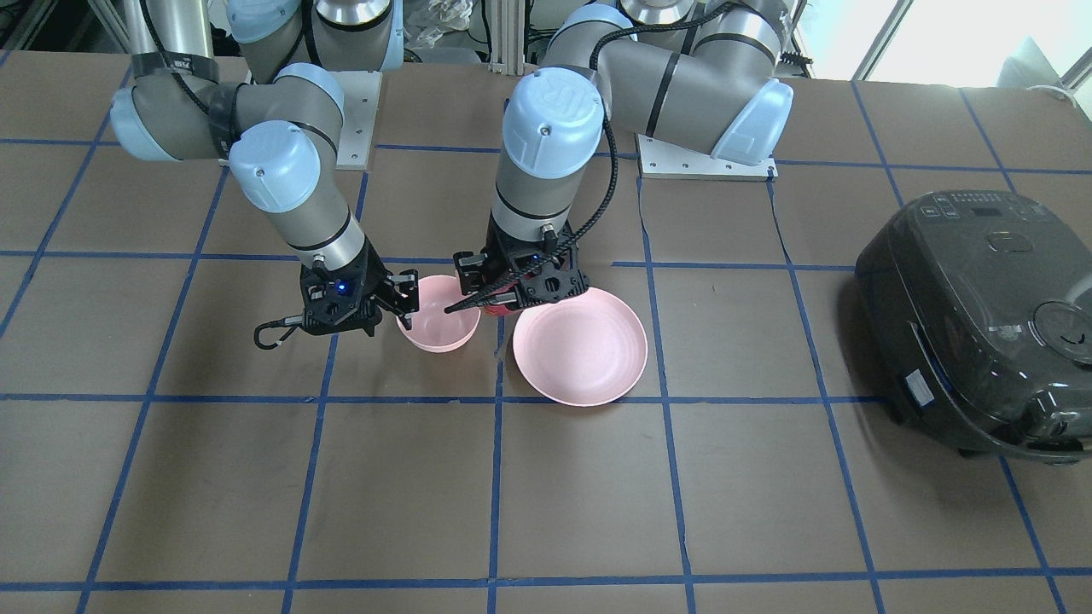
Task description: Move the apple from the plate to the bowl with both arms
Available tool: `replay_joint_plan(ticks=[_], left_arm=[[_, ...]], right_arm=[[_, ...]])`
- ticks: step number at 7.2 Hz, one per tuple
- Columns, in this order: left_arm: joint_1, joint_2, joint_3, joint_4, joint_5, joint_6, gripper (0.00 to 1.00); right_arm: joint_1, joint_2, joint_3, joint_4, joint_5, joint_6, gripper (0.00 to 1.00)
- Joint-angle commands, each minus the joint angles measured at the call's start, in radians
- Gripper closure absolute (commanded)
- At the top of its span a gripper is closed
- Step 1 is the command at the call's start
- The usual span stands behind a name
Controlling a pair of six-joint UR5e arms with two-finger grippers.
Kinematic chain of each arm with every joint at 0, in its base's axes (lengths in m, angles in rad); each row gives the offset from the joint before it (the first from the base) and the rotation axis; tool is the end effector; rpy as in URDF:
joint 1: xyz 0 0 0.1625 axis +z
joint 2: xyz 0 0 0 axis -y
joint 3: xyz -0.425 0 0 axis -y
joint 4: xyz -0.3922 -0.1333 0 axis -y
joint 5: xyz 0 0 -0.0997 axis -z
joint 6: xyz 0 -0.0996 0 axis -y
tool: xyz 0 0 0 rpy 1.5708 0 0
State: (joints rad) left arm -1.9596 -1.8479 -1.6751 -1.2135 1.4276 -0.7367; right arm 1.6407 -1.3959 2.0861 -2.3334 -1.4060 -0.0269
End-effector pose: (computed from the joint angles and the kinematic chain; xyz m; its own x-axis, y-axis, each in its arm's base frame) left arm -0.3555 -0.4786 0.3243 -0.9340 -0.3460 0.0895 -0.3355 0.9351 0.1137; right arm 0.1830 -0.4713 0.2405 -0.9810 -0.1075 -0.1616 -0.0961 0.9924 -0.0767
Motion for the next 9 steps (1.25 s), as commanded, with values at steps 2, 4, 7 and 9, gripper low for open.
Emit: replay_joint_plan(ticks=[2,4,7,9], left_arm=[[-0.106,-0.048,-0.005,0.084,-0.013,-0.148,1.0],[-0.162,-0.127,-0.003,0.201,-0.016,-0.219,1.0],[-0.165,-0.172,-0.006,0.201,0.011,-0.178,1.0],[-0.165,-0.181,-0.006,0.204,0.027,-0.137,0.01]], right_arm=[[-0.118,-0.003,-0.1,0.189,-0.151,-0.046,0.0],[-0.252,-0.012,-0.112,0.265,-0.153,-0.108,0.0],[-0.254,-0.052,-0.282,0.501,-0.22,-0.093,0.0],[-0.251,-0.067,-0.322,0.535,-0.208,-0.108,0.0]])
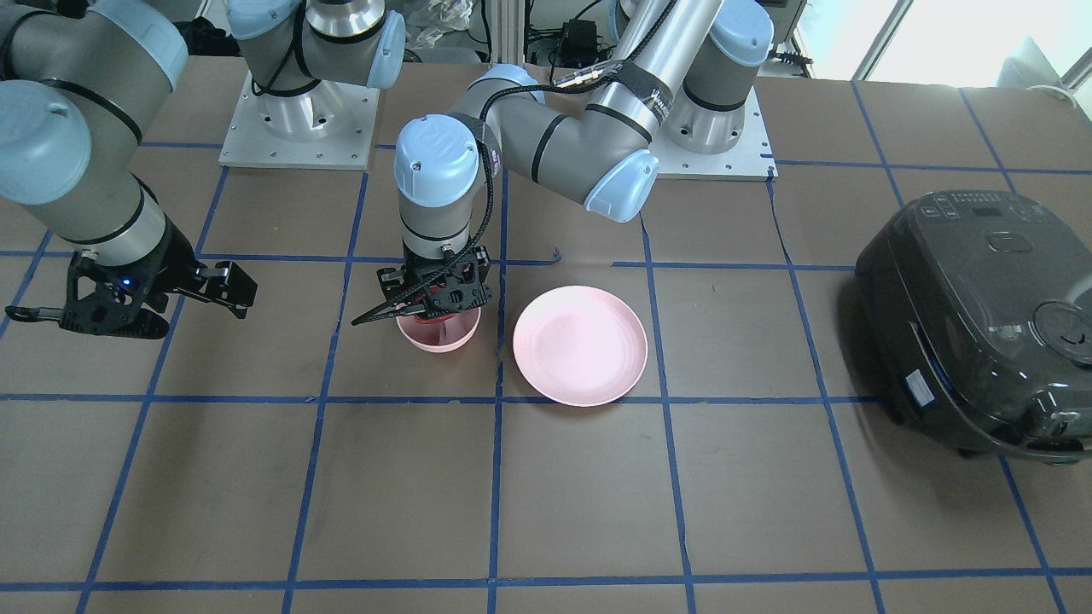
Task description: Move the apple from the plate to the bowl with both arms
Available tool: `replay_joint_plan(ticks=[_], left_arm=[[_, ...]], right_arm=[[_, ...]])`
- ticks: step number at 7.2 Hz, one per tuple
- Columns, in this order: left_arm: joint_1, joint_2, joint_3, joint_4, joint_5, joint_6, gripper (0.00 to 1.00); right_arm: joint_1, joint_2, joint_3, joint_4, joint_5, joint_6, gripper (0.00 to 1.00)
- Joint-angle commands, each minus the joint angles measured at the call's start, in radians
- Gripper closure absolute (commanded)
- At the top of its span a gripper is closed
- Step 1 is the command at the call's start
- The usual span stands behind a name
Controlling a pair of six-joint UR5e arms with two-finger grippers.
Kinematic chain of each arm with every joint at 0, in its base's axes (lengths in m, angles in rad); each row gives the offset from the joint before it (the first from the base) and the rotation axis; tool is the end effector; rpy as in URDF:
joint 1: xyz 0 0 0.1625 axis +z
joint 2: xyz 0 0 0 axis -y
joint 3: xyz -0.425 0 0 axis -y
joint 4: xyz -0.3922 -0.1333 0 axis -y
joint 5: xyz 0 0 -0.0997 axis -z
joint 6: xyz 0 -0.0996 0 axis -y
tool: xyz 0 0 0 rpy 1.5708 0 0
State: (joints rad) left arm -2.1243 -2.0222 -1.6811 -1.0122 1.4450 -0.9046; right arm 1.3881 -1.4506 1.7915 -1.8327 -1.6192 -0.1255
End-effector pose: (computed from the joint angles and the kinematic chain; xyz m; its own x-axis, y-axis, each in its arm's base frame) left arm -0.4482 -0.4480 0.2369 -0.9350 -0.3467 0.0751 -0.3388 0.9355 0.1006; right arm 0.0333 -0.5269 0.3463 -0.9978 0.0536 0.0380 0.0567 0.9948 0.0843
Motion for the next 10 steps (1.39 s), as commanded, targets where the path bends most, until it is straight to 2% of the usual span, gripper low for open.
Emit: replay_joint_plan(ticks=[1,3,4,6,7,8,9,10], left_arm=[[0.001,-0.006,0.006,0.003,0.012,0.115,0.0],[0.02,0.028,0.026,-0.003,0.011,0.156,0.0],[0.041,0.054,0.07,-0.041,0.014,0.199,0.0],[0.047,0.149,0.199,-0.261,0.017,0.303,0.0],[0.05,0.198,0.227,-0.328,0.029,0.419,0.0],[0.053,0.258,0.231,-0.36,0.082,0.487,0.0],[0.06,0.313,0.23,-0.437,0.086,0.489,0.0],[0.066,0.351,0.218,-0.46,0.087,0.512,0.0]], right_arm=[[0.002,-0.029,-0.052,0.064,0.007,-0.009,0.0],[-0.001,-0.027,-0.086,0.066,0.036,-0.011,0.0],[0.0,-0.034,-0.089,0.067,0.032,0.006,0.0],[0.005,-0.098,-0.115,0.078,0.041,0.021,0.0],[0.009,-0.118,-0.115,0.125,0.039,0.021,0.0],[0.025,-0.144,-0.122,0.177,0.041,0.023,0.0],[0.031,-0.157,-0.148,0.191,0.039,0.024,0.0],[0.048,-0.168,-0.168,0.191,0.041,0.024,0.0]])
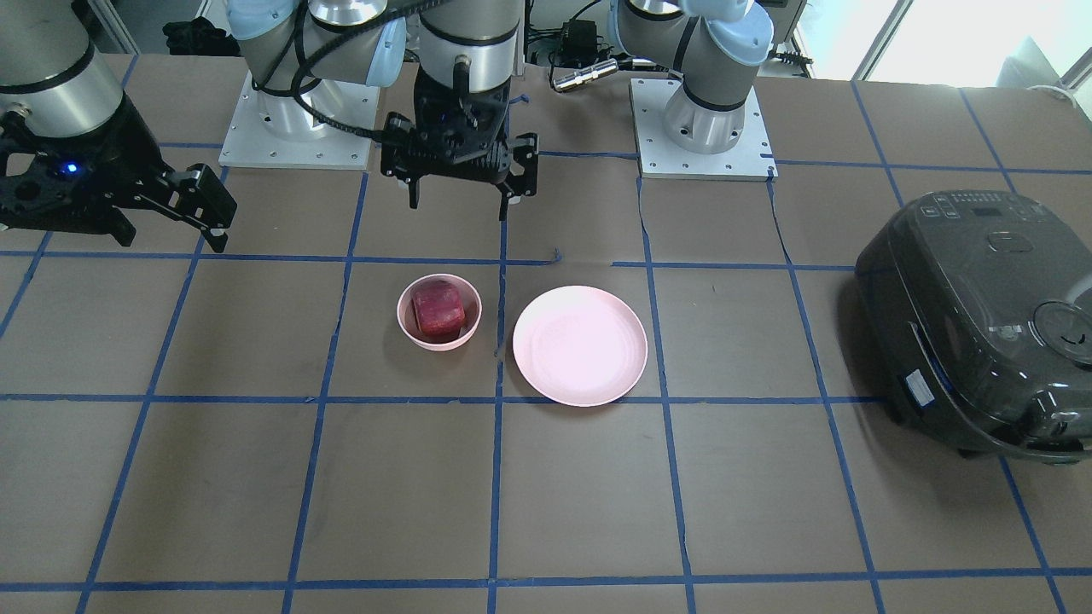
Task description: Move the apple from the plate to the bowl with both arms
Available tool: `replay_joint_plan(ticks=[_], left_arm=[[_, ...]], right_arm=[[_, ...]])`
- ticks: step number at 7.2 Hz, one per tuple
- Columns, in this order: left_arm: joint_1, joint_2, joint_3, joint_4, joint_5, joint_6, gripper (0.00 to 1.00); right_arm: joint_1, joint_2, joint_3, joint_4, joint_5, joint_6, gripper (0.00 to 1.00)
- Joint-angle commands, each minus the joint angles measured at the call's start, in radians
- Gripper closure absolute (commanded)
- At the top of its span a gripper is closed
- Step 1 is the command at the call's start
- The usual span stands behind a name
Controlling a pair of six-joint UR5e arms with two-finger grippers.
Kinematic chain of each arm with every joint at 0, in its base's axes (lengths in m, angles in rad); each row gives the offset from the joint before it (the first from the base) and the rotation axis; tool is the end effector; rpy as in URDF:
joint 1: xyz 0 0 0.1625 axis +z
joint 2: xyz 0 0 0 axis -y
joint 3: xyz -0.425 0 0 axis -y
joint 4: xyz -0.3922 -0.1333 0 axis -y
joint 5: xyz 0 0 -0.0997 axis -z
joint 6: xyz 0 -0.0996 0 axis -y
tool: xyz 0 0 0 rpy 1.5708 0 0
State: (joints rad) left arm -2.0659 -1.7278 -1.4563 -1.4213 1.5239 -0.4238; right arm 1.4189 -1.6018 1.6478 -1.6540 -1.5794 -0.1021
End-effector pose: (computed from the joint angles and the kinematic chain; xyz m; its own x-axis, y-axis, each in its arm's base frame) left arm -0.3913 -0.4343 0.4773 -0.9933 0.0769 0.0864 0.0701 0.9945 -0.0782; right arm 0.0580 -0.4964 0.4734 -0.9987 0.0502 0.0123 0.0497 0.9981 -0.0361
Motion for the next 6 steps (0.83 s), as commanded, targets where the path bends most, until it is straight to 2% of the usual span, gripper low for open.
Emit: replay_joint_plan(ticks=[1,2,4,6], left_arm=[[0.024,0.095,-0.024,-0.083,0.007,0.061,0.0],[0.088,0.118,-0.025,-0.088,0.004,0.121,0.0],[0.293,0.166,-0.026,-0.11,0.009,0.352,0.0],[0.416,0.191,-0.03,-0.156,0.009,0.499,0.0]], right_arm=[[0.044,-0.023,-0.026,0.028,-0.002,0.001,0.0],[0.051,-0.024,-0.028,0.075,-0.002,0.001,0.0],[0.078,-0.023,-0.028,0.077,-0.007,0.001,0.0],[0.084,-0.026,-0.026,0.079,-0.007,0.001,0.0]])
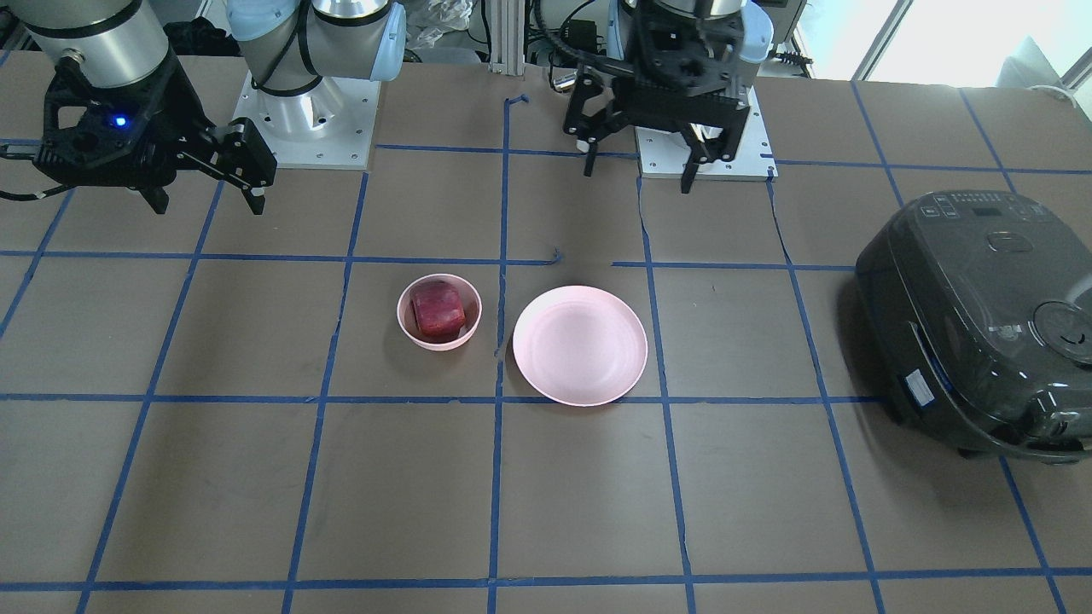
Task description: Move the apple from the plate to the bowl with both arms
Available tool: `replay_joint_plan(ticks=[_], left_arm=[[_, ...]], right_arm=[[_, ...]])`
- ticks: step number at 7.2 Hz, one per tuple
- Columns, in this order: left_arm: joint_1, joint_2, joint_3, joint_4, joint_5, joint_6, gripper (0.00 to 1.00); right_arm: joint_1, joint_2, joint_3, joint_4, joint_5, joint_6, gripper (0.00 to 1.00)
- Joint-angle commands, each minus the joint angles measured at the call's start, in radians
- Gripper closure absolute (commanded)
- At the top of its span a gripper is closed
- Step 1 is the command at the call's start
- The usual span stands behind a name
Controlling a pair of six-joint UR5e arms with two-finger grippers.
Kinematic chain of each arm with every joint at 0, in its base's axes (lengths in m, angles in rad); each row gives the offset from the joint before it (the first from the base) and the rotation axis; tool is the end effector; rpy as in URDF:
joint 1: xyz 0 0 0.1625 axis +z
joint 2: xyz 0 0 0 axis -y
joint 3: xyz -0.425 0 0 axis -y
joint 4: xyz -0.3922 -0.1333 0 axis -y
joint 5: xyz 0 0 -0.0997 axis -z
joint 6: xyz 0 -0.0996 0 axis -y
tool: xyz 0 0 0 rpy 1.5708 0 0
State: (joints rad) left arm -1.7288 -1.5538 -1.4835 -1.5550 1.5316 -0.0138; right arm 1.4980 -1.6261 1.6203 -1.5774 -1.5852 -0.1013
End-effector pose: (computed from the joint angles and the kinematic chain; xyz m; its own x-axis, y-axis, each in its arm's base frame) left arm -0.2132 -0.4660 0.5414 -0.9881 0.1483 0.0406 0.1426 0.9826 -0.1193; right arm 0.0974 -0.4780 0.4908 -0.9995 -0.0283 0.0156 -0.0285 0.9995 -0.0109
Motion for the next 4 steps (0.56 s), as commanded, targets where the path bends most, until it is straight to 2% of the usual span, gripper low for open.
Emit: replay_joint_plan(ticks=[1,4], left_arm=[[0.131,0.015,-0.004,-0.008,0.022,0.165,0.0],[0.143,0.015,-0.006,-0.008,0.022,0.178,0.0]], right_arm=[[0.005,-0.001,0.0,0.004,-0.005,0.0,0.0],[0.004,-0.006,0.0,0.005,-0.008,0.0,0.0]])
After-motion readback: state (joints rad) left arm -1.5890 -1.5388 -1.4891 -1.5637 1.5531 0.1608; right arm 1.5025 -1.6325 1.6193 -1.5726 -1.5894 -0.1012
